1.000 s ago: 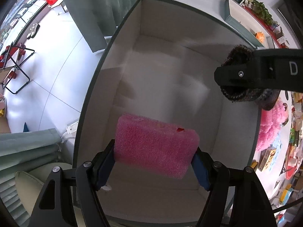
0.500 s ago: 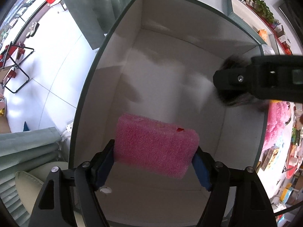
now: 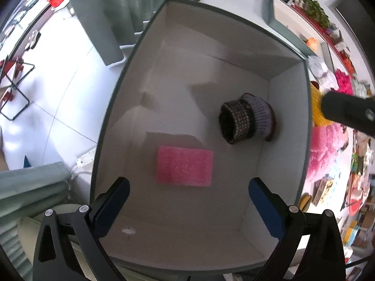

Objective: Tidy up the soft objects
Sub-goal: 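Grasp the yellow mesh net with the left tool while the right tool grasps the bear tissue pack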

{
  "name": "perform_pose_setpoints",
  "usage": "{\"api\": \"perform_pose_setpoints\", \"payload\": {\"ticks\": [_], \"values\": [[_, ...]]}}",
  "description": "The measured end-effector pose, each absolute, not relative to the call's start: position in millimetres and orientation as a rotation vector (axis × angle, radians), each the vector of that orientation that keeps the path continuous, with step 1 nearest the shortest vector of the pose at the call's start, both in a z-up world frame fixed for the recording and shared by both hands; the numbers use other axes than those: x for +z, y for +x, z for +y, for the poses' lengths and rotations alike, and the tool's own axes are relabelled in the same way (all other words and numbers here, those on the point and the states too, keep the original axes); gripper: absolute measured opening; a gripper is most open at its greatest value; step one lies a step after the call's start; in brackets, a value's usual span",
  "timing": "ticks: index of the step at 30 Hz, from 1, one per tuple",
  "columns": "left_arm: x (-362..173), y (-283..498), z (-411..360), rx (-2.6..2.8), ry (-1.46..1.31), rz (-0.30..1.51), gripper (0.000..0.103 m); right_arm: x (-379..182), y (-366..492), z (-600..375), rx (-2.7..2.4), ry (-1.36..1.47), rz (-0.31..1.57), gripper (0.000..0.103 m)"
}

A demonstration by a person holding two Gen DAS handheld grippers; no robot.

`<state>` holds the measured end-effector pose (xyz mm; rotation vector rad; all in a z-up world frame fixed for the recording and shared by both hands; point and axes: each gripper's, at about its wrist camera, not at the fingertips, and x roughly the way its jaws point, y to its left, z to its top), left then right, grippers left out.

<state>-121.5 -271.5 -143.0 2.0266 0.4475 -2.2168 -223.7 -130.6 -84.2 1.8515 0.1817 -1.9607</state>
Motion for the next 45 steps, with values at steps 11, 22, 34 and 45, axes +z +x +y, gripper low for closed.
{"api": "perform_pose_setpoints", "payload": {"ticks": [11,22,34,45], "values": [[-112.3,-145.3,-216.9,-2.338,2.062,0.324,0.102,-84.7,-189.7,21.5,-2.165,2.044,-0.147,0.103],[-89.9,-203.9,-117.7,-2.391,2.172,0.657,0.102,-105.4,-169.0,146.0,-2.224,2.157,-0.386,0.103],[-156.7,-246.0,-83.7,-2.098,2.182,0.699,0.102,-140.9,-156.8,184.2,-2.143,2.17,-0.187,0.103],[-169.9,-277.5,-76.7,-2.067,2.129,0.605,0.102,-174.6,-156.6,164.4,-2.101,2.14,-0.017,0.103]]}}
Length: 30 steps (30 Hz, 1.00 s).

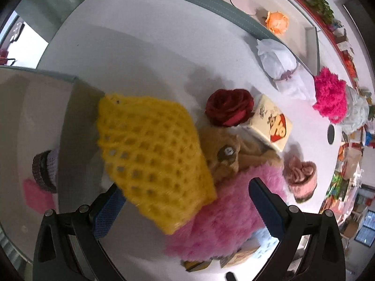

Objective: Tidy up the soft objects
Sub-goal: 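Grasp the yellow mesh net with the left tool while the right tool grasps the bear tissue pack, then carry the mesh net and tissue pack over the grey box and release both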

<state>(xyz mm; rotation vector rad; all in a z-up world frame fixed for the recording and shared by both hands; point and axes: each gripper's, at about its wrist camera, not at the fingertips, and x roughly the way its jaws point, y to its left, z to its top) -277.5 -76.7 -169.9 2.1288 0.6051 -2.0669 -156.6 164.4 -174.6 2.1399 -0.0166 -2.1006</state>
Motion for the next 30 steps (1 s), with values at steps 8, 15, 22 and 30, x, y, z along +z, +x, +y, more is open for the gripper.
{"api": "perform_pose_setpoints", "payload": {"ticks": [8,15,22,30], "values": [[-173.8,-293.2,-70.8,-2.058,2.112,0.587,0.095,-194.6,-159.1,147.0,-2.081,2.133,0.071,0.103],[-177.4,-292.0,-64.9,-2.055,2.21,0.615,0.014,-210.2,-157.3,134.5,-2.028,2.181,0.126,0.057],[-143.9,-272.0,-65.0,-2.236,2.197,0.442,0.013,-194.1,-150.1,144.9,-2.057,2.141,0.034,0.057],[-104.3,-231.9,-50.2,-2.389,2.221,0.299,0.013,-167.9,-140.8,162.4,-2.102,2.124,-0.13,0.057]]}}
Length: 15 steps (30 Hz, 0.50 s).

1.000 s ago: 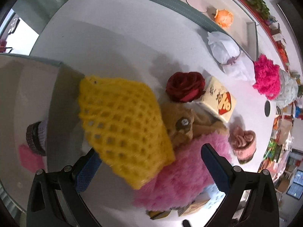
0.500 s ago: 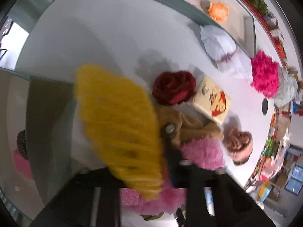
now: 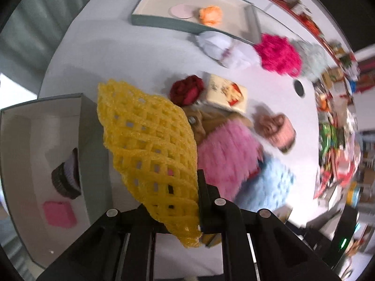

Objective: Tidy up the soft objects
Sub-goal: 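Carry the mesh net and tissue pack over the grey box and release both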

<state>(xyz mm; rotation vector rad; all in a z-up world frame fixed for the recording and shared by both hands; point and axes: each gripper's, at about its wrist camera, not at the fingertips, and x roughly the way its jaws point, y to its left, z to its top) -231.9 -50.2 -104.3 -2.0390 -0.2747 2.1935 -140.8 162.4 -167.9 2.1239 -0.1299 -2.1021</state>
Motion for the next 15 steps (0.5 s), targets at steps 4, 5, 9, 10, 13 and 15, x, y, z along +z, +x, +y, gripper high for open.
{"api": "perform_pose_setpoints", "payload": {"ticks": [4,5,9,10,13,15], "values": [[-92.8,-205.8,-42.6,2.148,-1.993,-0.169,0.013,-159.4,-138.7,171.9,-2.124,2.129,-0.182,0.057],[-93.3,-202.0,-39.3,2.139,-1.988,-0.152,0.013,-157.2,-138.4,171.7,-2.124,2.133,-0.19,0.057],[-87.7,-177.4,-30.2,2.095,-1.954,-0.044,0.013,-152.3,-144.3,178.5,-2.132,2.137,-0.188,0.057],[-85.8,-171.0,-29.6,2.079,-1.945,-0.026,0.013,-150.2,-143.6,176.8,-2.139,2.135,-0.186,0.057],[-78.5,-156.5,-29.6,2.057,-1.913,0.02,0.013,-140.0,-143.0,177.6,-2.141,2.135,-0.201,0.057],[-73.9,-149.9,-30.7,2.057,-1.894,0.047,0.013,-133.9,-141.1,172.3,-2.142,2.143,-0.193,0.057]]}}
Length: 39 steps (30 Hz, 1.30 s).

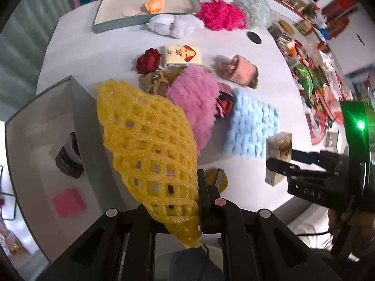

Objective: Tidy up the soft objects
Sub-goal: 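Carry the mesh net and tissue pack over the grey box and release both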

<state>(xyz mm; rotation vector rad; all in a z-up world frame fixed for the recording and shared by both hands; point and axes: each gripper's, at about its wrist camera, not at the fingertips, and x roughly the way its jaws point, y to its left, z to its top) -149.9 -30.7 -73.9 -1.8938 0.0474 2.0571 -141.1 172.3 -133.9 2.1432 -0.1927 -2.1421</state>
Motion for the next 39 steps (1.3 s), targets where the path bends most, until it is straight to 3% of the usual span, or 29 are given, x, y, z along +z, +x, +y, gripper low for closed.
{"api": "perform_pose_setpoints", "payload": {"ticks": [23,39], "values": [[-35.2,-134.0,-73.1,2.193,-1.706,-0.053,0.013,-95.1,-133.5,120.1,-2.174,2.1,0.015,0.057],[-18.7,-124.6,-174.3,2.38,-1.688,-0.365,0.013,-66.5,-152.8,76.2,-2.207,1.997,0.121,0.057]]}}
